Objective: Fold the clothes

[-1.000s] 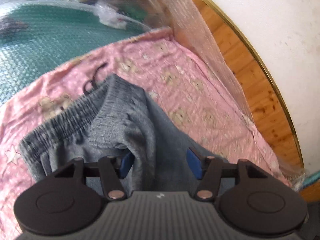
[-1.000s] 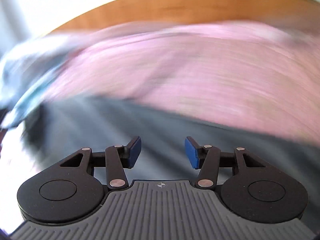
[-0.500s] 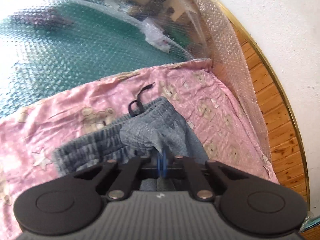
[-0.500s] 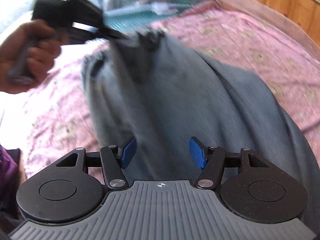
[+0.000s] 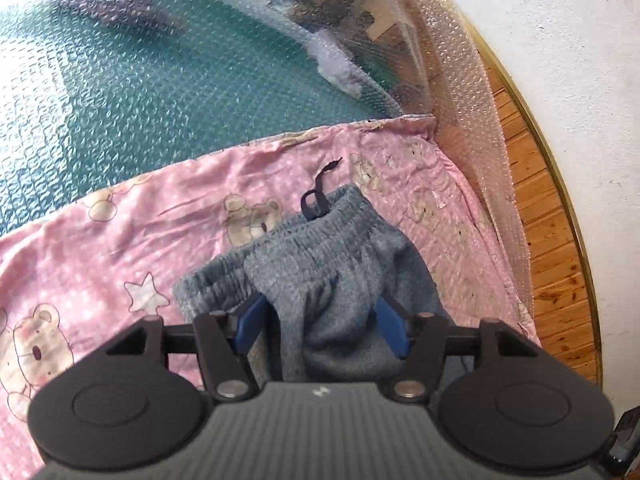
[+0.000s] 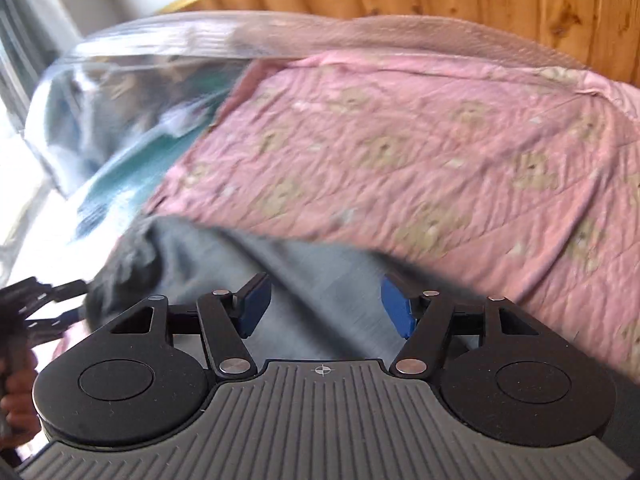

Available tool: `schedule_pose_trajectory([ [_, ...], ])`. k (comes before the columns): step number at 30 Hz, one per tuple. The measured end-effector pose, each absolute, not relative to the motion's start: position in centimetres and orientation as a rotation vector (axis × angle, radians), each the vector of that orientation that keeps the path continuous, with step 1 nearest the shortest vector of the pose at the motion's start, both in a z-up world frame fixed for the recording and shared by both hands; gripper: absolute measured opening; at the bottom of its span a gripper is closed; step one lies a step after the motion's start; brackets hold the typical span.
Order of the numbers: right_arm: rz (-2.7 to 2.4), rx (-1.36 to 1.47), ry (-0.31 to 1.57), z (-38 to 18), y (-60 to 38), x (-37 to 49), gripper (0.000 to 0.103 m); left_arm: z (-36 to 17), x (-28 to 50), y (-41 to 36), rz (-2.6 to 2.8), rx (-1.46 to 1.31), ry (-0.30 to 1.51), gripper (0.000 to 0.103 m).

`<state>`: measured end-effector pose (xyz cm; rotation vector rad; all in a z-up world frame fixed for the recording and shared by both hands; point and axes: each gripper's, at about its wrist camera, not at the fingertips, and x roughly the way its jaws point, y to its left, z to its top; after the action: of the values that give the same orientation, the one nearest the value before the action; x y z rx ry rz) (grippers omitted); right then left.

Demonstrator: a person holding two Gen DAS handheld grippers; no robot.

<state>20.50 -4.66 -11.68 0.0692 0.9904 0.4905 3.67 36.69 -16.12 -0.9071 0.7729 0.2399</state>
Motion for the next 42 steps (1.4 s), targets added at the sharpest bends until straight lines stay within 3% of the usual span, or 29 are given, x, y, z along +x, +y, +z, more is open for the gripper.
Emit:
schedule_pose_trajectory([
  [1,0.493,0.063,1.005,-12.1,-4.7,21.3,0.065,-16.2,3.8,36.8,0.239,-0.914,0.782,0.043],
  [2,0.497,0.056,1.021,-12.6,-4.6,22.0,0.065,-16.3,4.0,36.9,0.238,-0.921,0.792,0.018],
  [3,0.502,0.049,1.037,-13.0,-4.6,22.7,0.063,-16.4,4.2,37.0,0.236,-0.929,0.801,0.002],
  [7,0.580,0.086,1.104,-14.1,-4.7,23.0,0.044,-16.2,1.0,37.9,0.280,-0.937,0.840,0.002],
  [16,0.637,0.331,1.160,-15.0,-7.9,26.6,0.051,-17.6,1.0,38.5,0.357,-0.856,0.948,0.002],
  [21,0.701,0.437,1.426,-19.9,-7.1,30.5,0.051,-18.3,0.9,37.9,0.407,-0.830,0.998,0.002],
  [26,0.736,0.572,1.469,-22.6,-5.8,33.0,0.055,-18.8,1.0,37.7,0.428,-0.800,1.035,0.003],
  [28,0.704,0.741,1.425,-23.1,-7.3,34.2,0.034,-18.9,1.1,37.8,0.430,-0.791,1.043,0.004],
  [29,0.673,0.814,1.379,-23.2,-8.5,34.7,0.030,-18.9,1.1,37.8,0.430,-0.789,1.045,0.004],
  [30,0.640,0.885,1.331,-23.3,-9.7,35.1,0.017,-18.9,1.1,37.8,0.428,-0.782,1.047,0.004],
  [31,0.613,0.954,1.279,-23.3,-11.0,35.4,0.016,-18.8,1.1,37.7,0.426,-0.774,1.051,0.004],
  [35,0.617,0.901,1.291,-22.4,-12.6,35.7,0.018,-17.8,0.8,37.6,0.389,-0.743,1.059,0.014],
  [38,0.699,0.733,1.374,-21.9,-11.1,33.8,0.043,-15.1,-1.0,37.5,0.319,-0.721,1.028,0.017],
  [42,0.731,0.636,1.422,-22.6,-9.8,32.8,0.047,-10.4,-2.0,37.5,0.271,-0.655,0.937,0.017],
])
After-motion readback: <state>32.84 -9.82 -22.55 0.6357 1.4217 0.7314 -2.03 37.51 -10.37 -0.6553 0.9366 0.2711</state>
